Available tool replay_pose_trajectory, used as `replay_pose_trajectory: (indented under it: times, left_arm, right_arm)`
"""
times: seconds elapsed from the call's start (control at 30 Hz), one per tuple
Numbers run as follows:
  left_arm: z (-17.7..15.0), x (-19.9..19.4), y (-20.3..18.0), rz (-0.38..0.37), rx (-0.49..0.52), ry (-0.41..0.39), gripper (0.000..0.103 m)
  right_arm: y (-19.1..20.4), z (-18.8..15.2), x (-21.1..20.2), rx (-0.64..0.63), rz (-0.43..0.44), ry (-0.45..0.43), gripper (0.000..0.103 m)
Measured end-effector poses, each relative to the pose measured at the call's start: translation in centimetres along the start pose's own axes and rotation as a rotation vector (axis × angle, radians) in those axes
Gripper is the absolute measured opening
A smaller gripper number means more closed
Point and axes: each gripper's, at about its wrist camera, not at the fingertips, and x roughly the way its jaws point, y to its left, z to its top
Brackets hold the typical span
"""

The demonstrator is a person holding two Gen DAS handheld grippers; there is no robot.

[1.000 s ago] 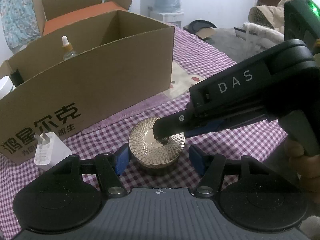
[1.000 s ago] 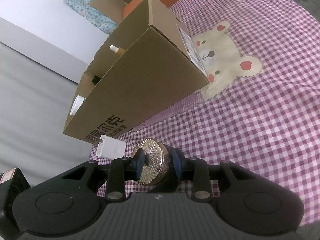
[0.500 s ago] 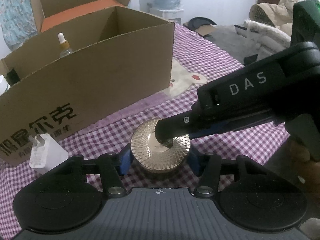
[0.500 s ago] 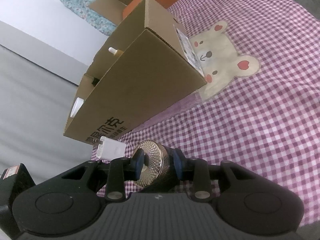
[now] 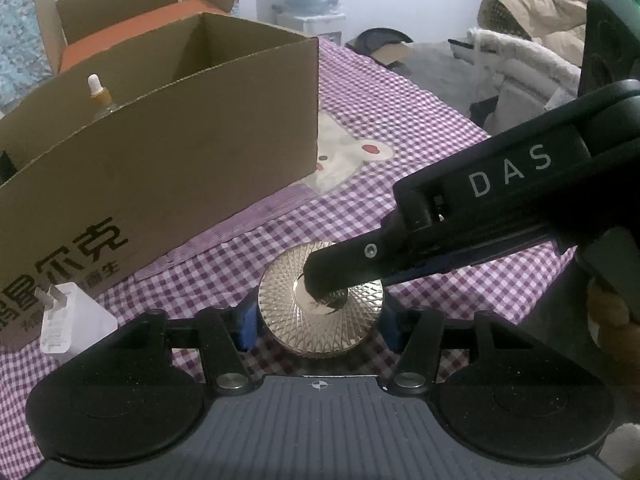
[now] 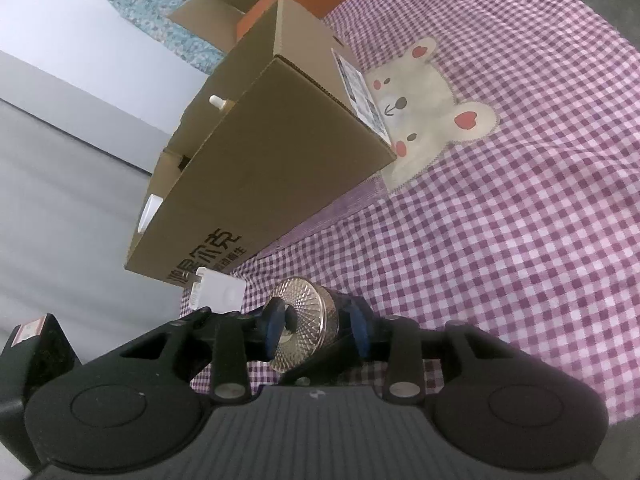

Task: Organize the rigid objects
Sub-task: 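Lift the gold jar off the tablecloth with the right gripper, then carry the gold jar into the box and open the right gripper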

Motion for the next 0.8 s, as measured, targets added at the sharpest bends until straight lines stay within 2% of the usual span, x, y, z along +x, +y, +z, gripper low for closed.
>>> replay_pose_trajectory:
  times: [0.4,0.8]
  left_arm:
    - [0.0,-0.1,-0.1,-0.001,-0.005,-0.006,0.056]
    - [0.3,-3.2,0.1,-0.002,-0.03,-0.082,0.056]
  right_arm:
    - [0.0,0.0,0.2,-0.01,0.017,-0.008,0.042]
    - [2.6,0.6,-1.1,-0.075,0.048,-0.049,0.041]
